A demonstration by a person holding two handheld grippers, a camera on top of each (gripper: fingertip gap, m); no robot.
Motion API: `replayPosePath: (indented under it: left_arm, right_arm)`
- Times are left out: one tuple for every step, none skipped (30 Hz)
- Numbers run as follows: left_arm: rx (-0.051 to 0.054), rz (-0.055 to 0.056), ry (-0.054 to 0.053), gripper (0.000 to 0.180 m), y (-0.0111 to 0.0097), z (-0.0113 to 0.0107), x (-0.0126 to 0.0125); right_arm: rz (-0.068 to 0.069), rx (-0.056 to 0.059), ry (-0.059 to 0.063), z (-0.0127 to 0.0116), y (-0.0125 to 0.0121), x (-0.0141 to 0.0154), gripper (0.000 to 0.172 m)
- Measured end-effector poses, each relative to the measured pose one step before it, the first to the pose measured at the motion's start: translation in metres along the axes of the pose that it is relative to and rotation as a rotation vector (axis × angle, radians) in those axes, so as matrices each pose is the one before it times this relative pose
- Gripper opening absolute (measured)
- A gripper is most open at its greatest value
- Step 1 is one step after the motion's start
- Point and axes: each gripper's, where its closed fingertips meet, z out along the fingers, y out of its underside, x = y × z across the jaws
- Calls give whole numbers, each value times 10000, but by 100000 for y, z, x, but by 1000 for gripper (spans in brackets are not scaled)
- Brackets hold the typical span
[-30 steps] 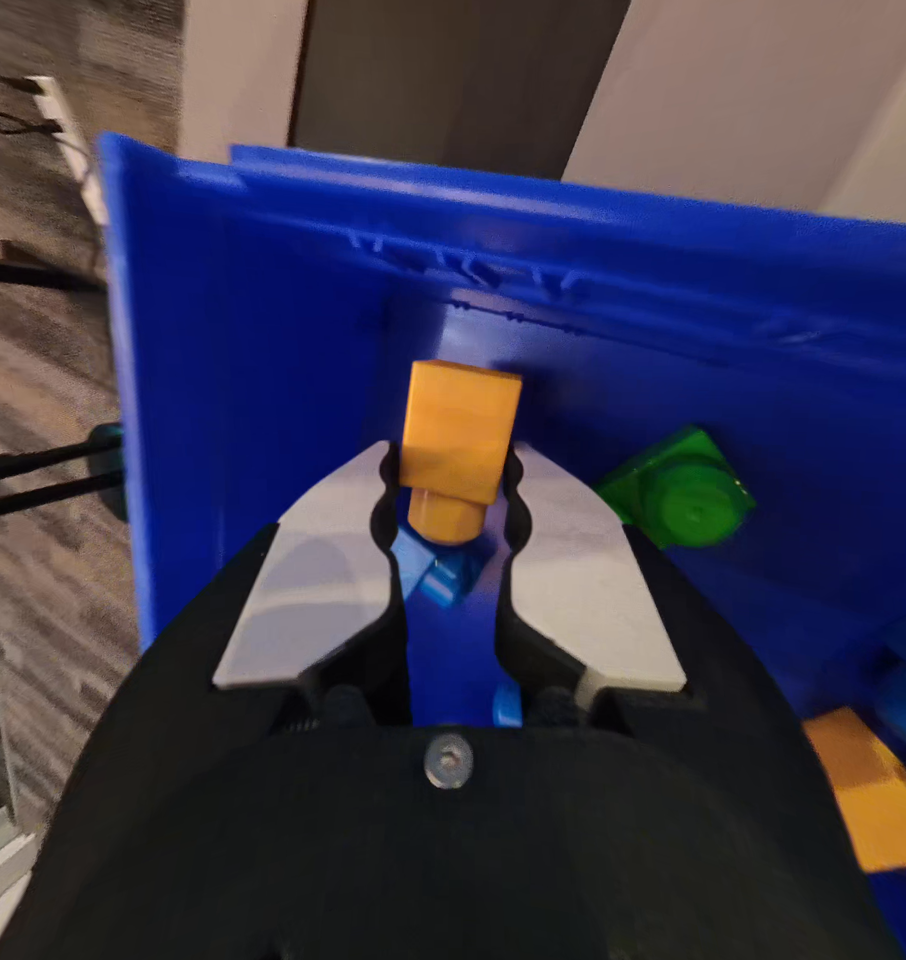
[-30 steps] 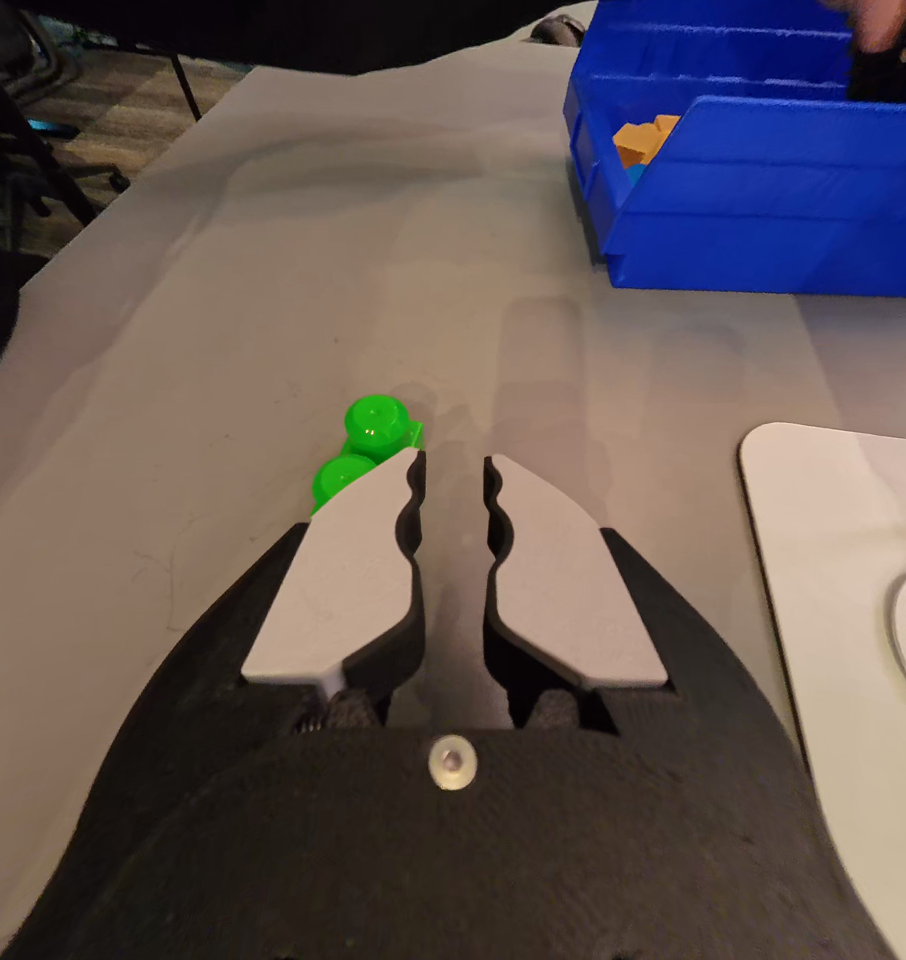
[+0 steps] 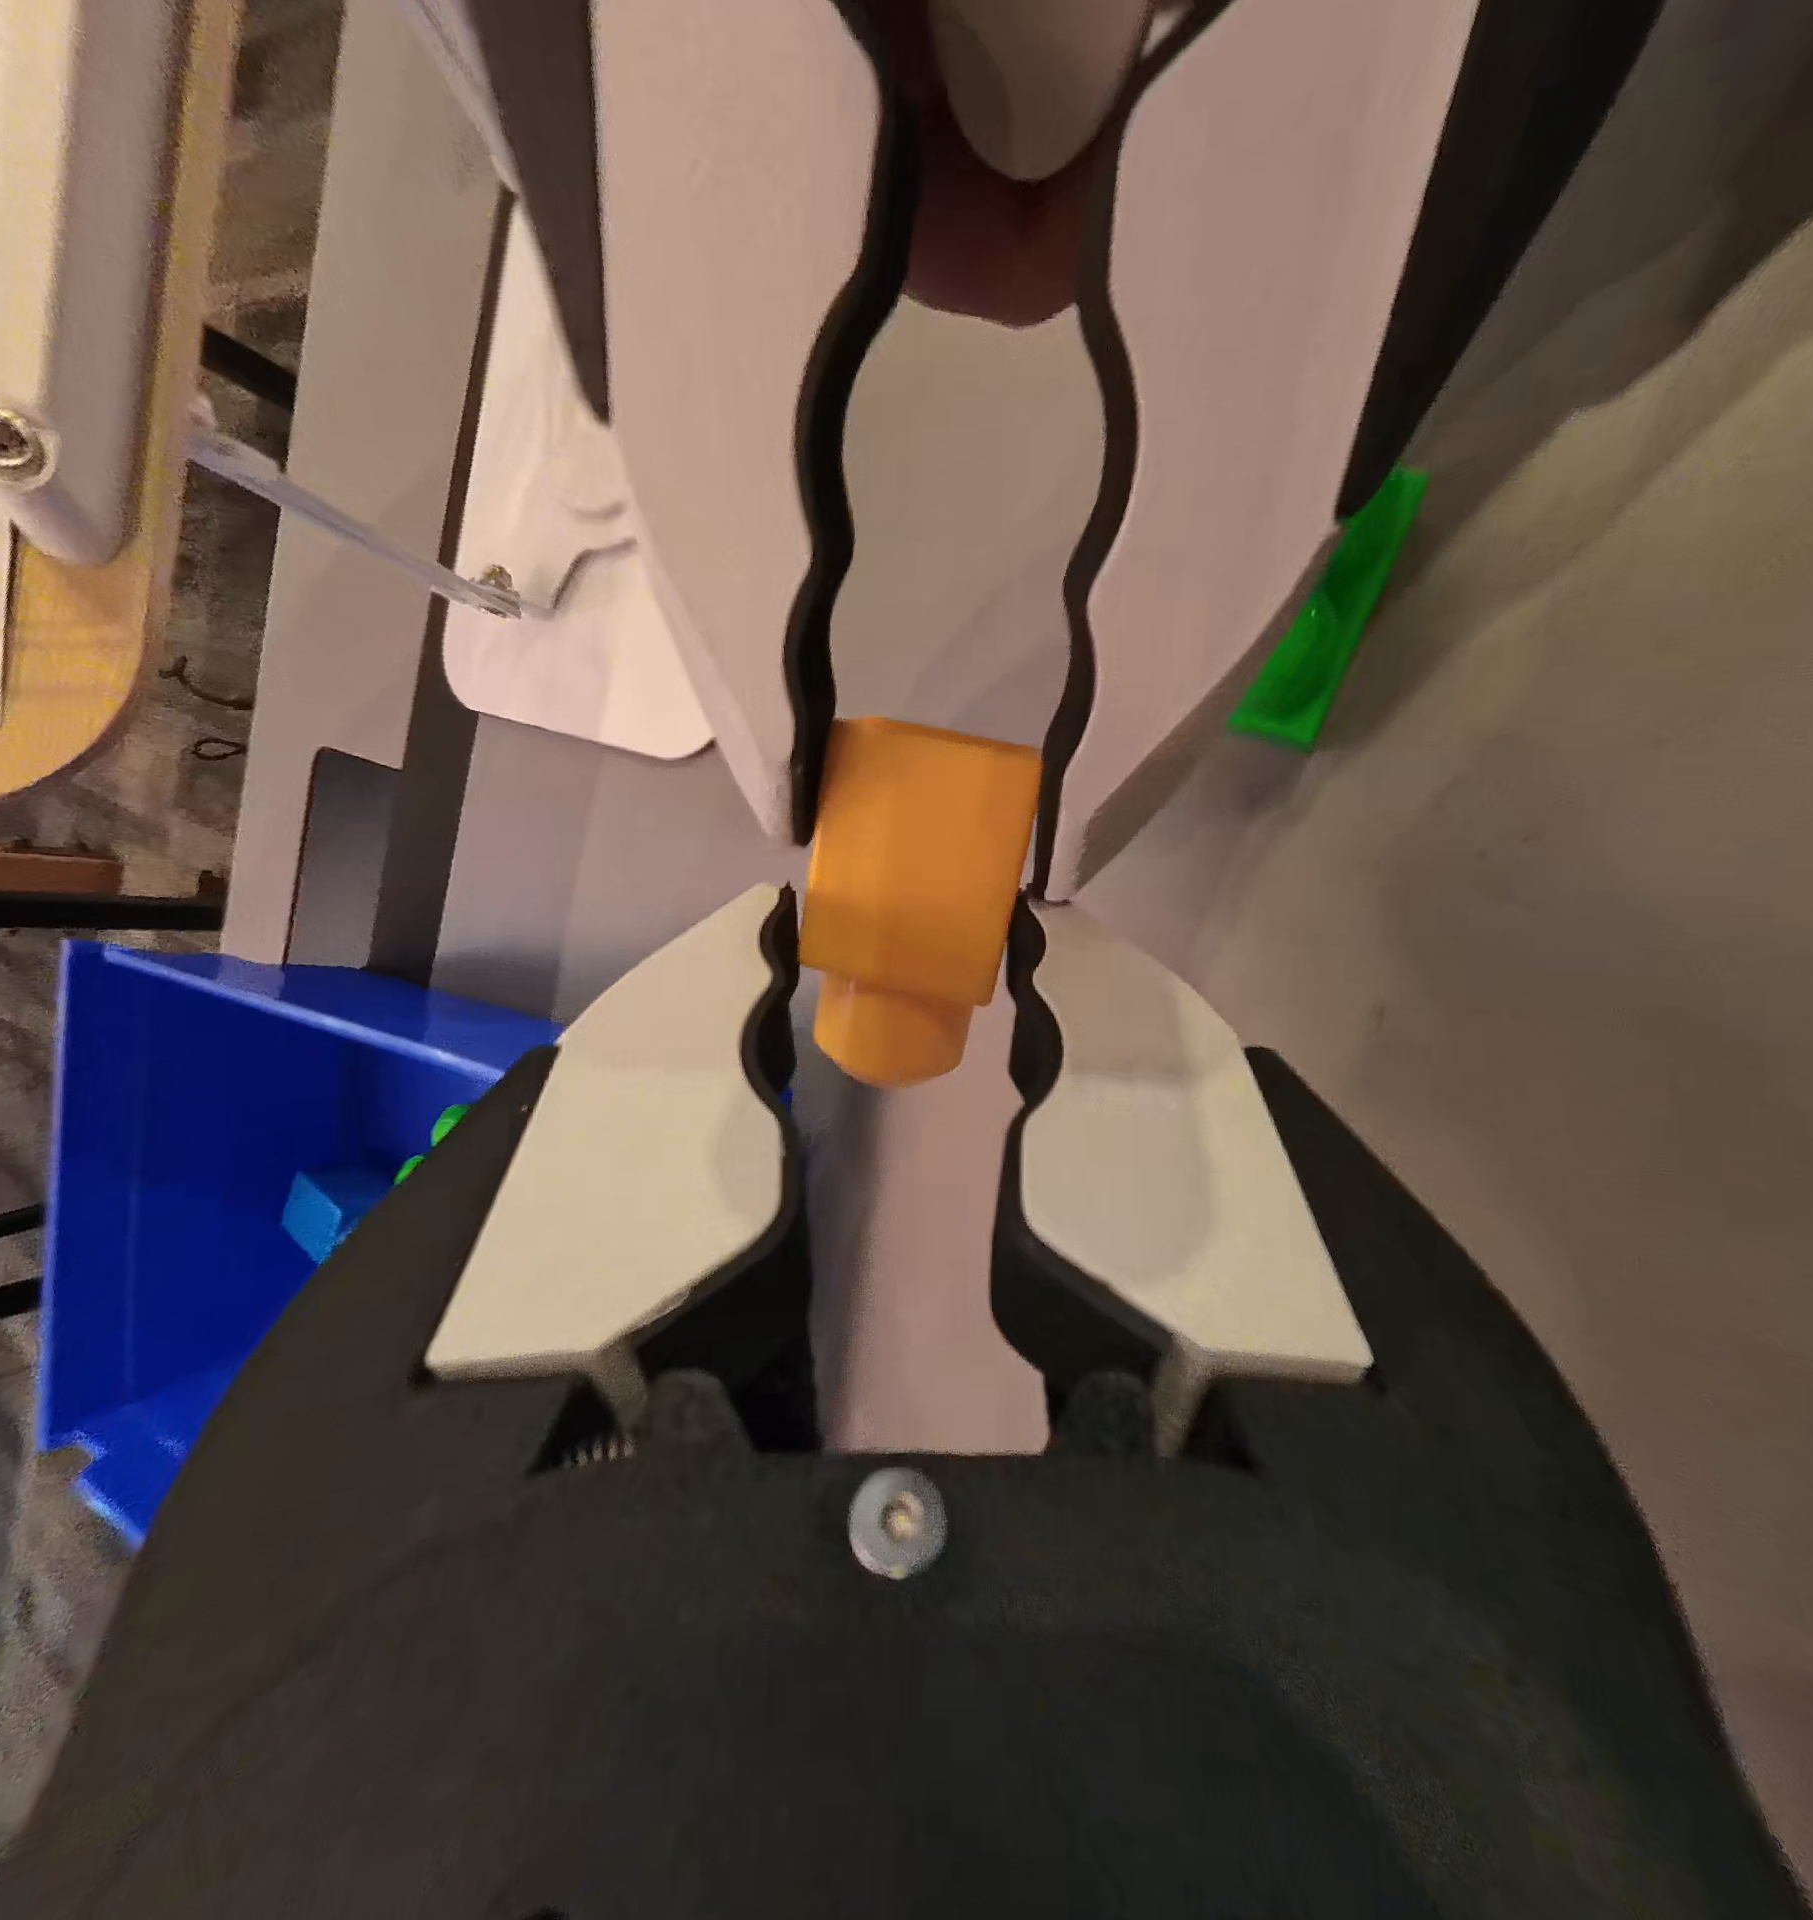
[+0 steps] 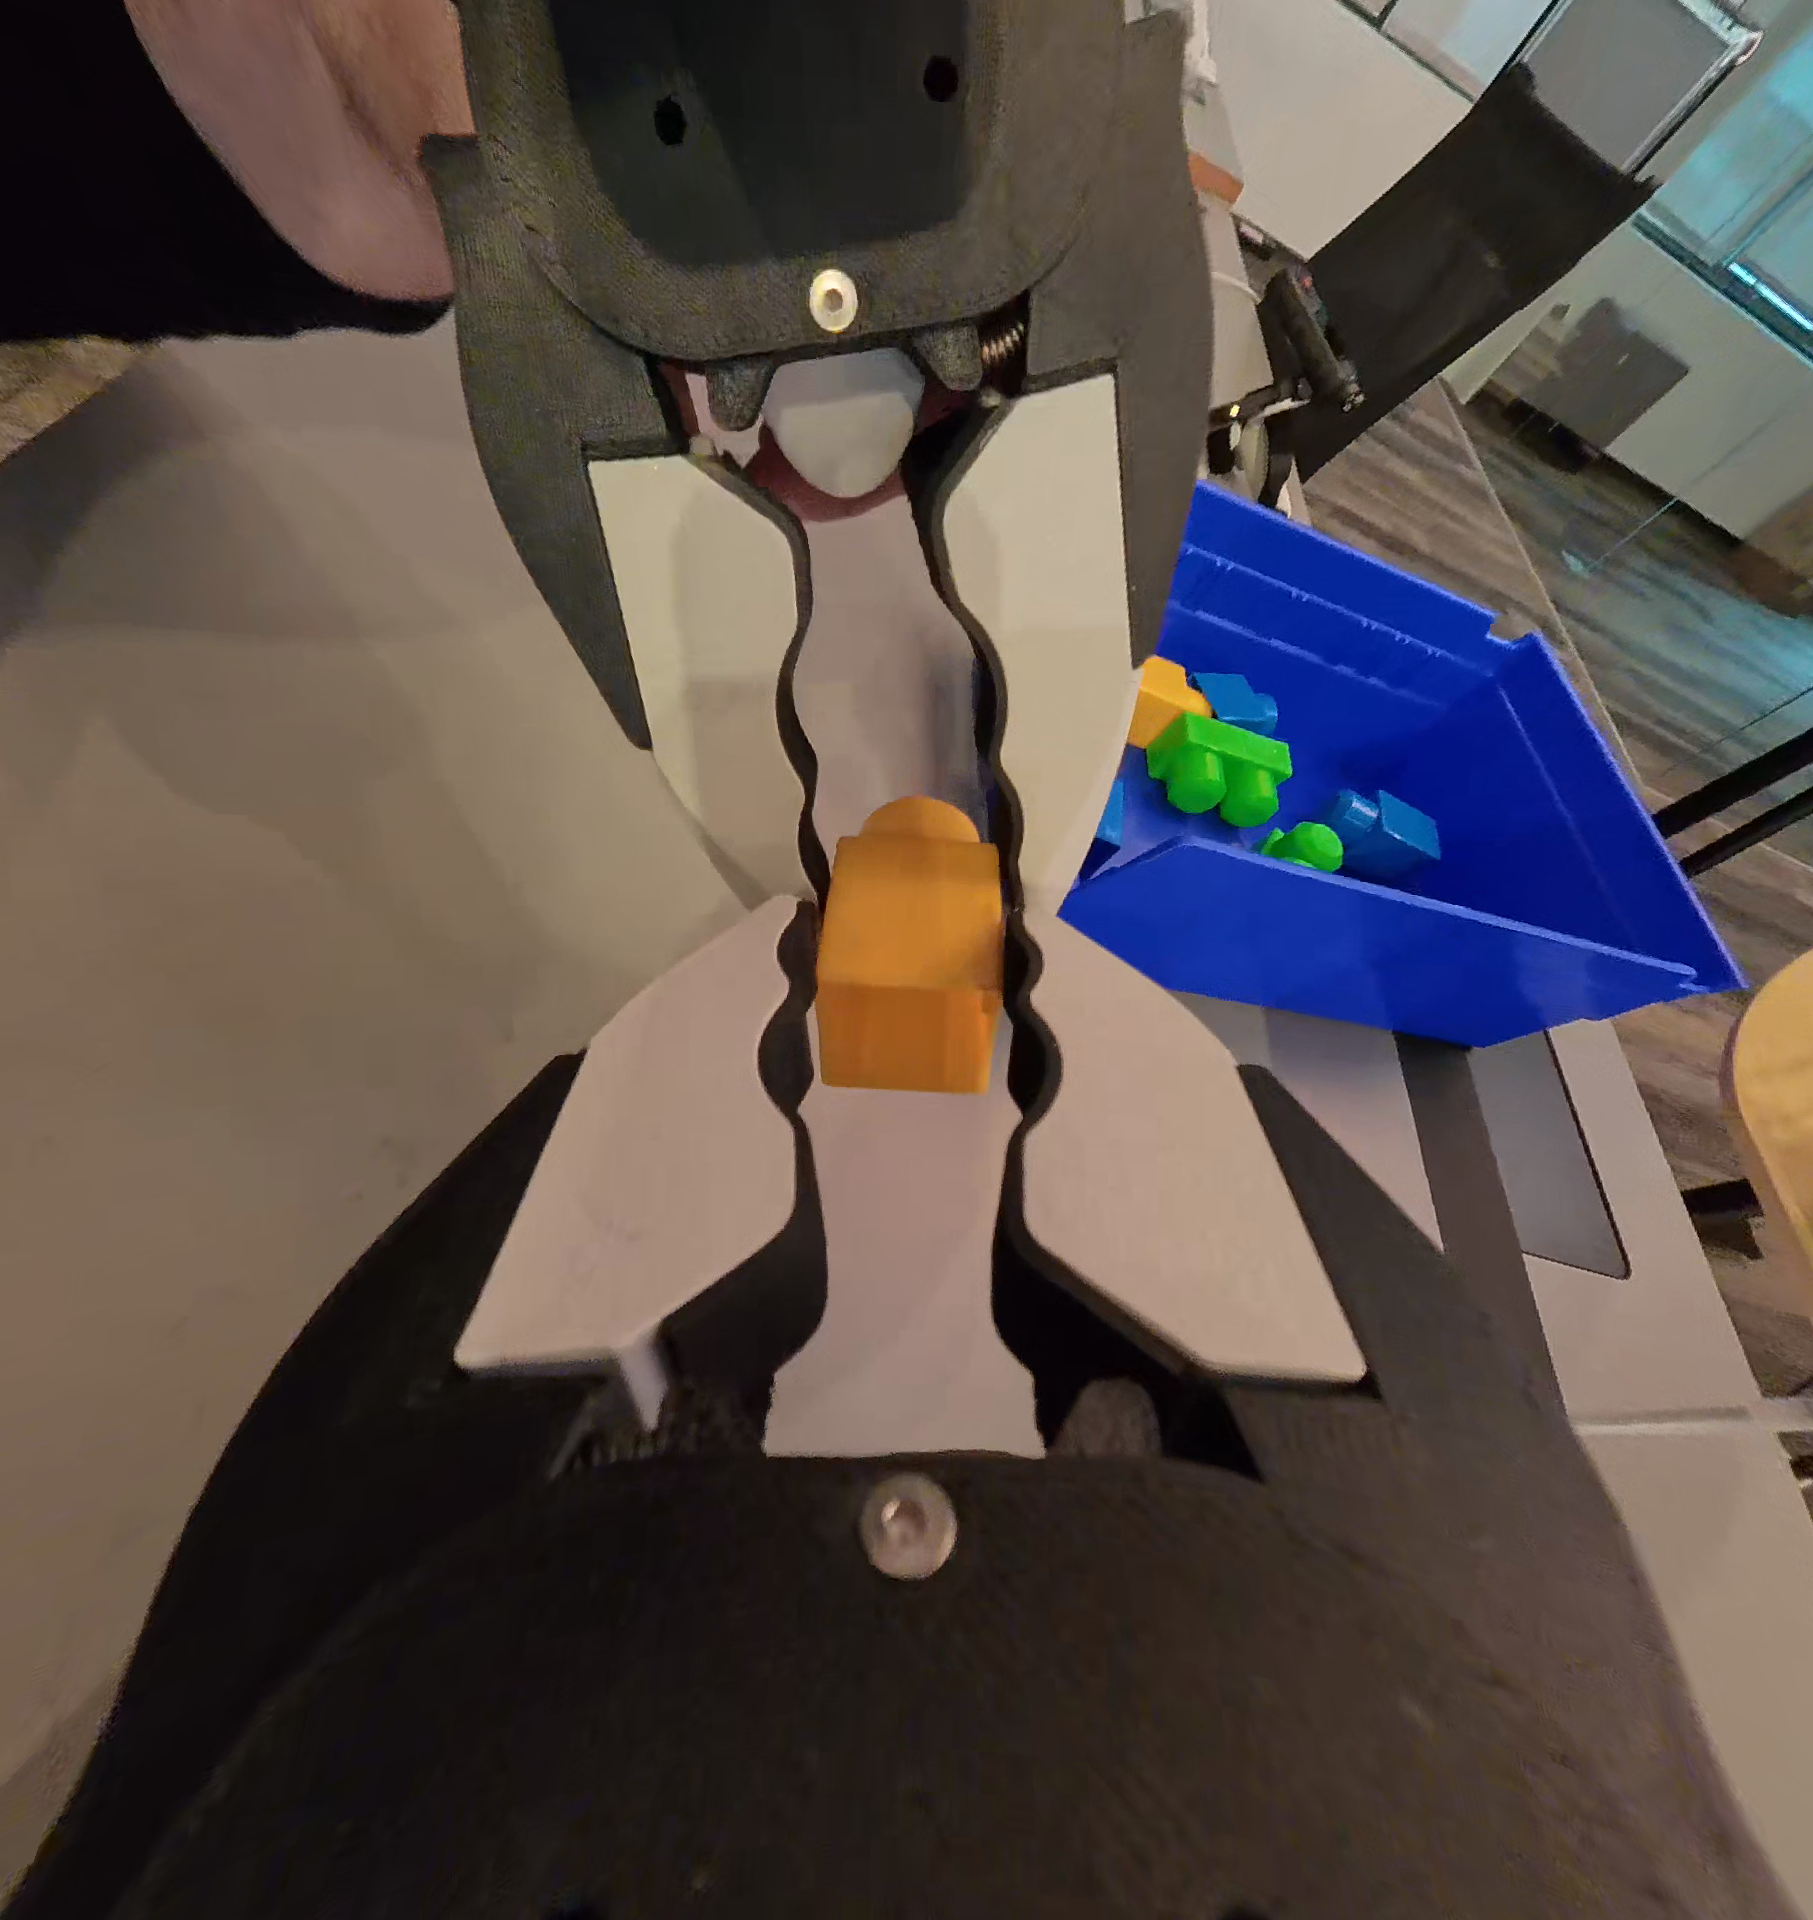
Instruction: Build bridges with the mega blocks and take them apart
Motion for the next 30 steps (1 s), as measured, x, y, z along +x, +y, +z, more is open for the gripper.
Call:
replayPosePath:
  left_arm:
    - [230, -437, 133, 41, -106, -371, -67]
    - [122, -656, 209, 58, 157, -529, -81]
    - [226, -789, -58, 71, 151, -664, -506]
    - [484, -744, 40, 75, -55, -673, -334]
    - [757, -872, 290, 74, -338, -536, -48]
    - [919, -989, 522, 72, -511, -356, 225]
    - [881, -928, 716, 70, -427, -85, 547]
    - [677, -831, 768, 69, -157, 169, 682]
    - [549, -717, 621, 68, -3, 314, 525]
    - [553, -587, 524, 67, -52, 341, 400]
    - [460, -503, 481, 66, 9, 367, 346]
    - [347, -469, 468, 65, 64, 374, 328]
    - [409, -461, 348, 65, -108, 285, 129]
    - [437, -406, 292, 64, -215, 121, 29]
    - [432, -380, 324, 63, -240, 23, 33]
    - [369, -377, 267, 56, -172, -66, -74]
    - [389, -325, 242, 46, -232, -162, -76]
    - [461, -294, 300, 37, -371, -182, 53]
    - [389, -253, 245, 32, -271, -103, 27]
    - [98, -140, 116, 32, 84, 65, -72]
    - [72, -33, 86, 32, 62, 23, -3]
    - [44, 104, -23, 32, 14, -8, -14]
    - [35, 201, -112, 32, -20, 16, -23]
    - [-73, 170, -96, 32, 62, 2, -27]
    - [-148, 135, -154, 32, 87, -36, -149]
    - [-211, 190, -274, 32, 122, -77, -285]
    - [-349, 329, -325, 32, 204, -37, -264]
    - [-471, 354, -296, 32, 265, -7, -185]
    - [-527, 419, -443, 32, 207, -65, -359]
    - [-546, 494, -402, 32, 168, -71, -292]
  right_arm:
    - [62, 186, 109, -260, -213, 178, 35]
    - [-38, 160, 317, -350, -162, 429, 35]
    - [-126, 136, 377, -429, -92, 501, 35]
    - [-144, 174, 321, -443, -161, 428, 35]
    - [-173, 275, 233, -453, -313, 253, 35]
    - [-211, 285, 130, -378, -357, 30, 35]
    - [-229, 160, 215, -258, -193, 66, 35]
    - [-237, 37, 296, -140, -57, 136, 35]
    - [-296, 64, 199, -82, -130, -63, 35]
    - [-339, 64, 135, -53, -182, -203, 35]
    - [-358, 50, 137, -23, -211, -233, 35]
    - [-364, 39, 133, -11, -199, -242, 35]
    - [-355, 6, 53, 28, -137, -340, 35]
    - [-303, -46, 47, 39, -15, -287, 35]
    - [-176, -36, 109, -3, -6, -110, 35]
    - [-56, 38, 51, -48, -69, -56, 35]
    - [-48, 27, 5, -37, -55, -74, 35]
    - [-149, -9, 27, -4, -11, -74, 35]
    - [-177, -5, 56, 5, -9, -74, 35]
    - [-89, 42, 50, 8, -60, -83, 35]
    - [-16, 58, 13, -18, -54, -70, 35]
    - [-29, 10, 25, -16, 25, -51, 35]
    - [-95, -41, 63, -4, 105, -27, 35]
    - [-77, -15, 34, -14, 68, -45, 35]
    - [8, -43, -66, 18, 135, -110, 35]
    - [49, -113, -183, 57, 271, -234, 35]
    - [27, -109, -223, 32, 312, -286, 35]
    - [74, 17, -341, -46, 183, -438, 39]
    - [205, 3, -397, -106, 192, -430, 42]
    - [232, -28, -329, -181, 262, -275, 42]
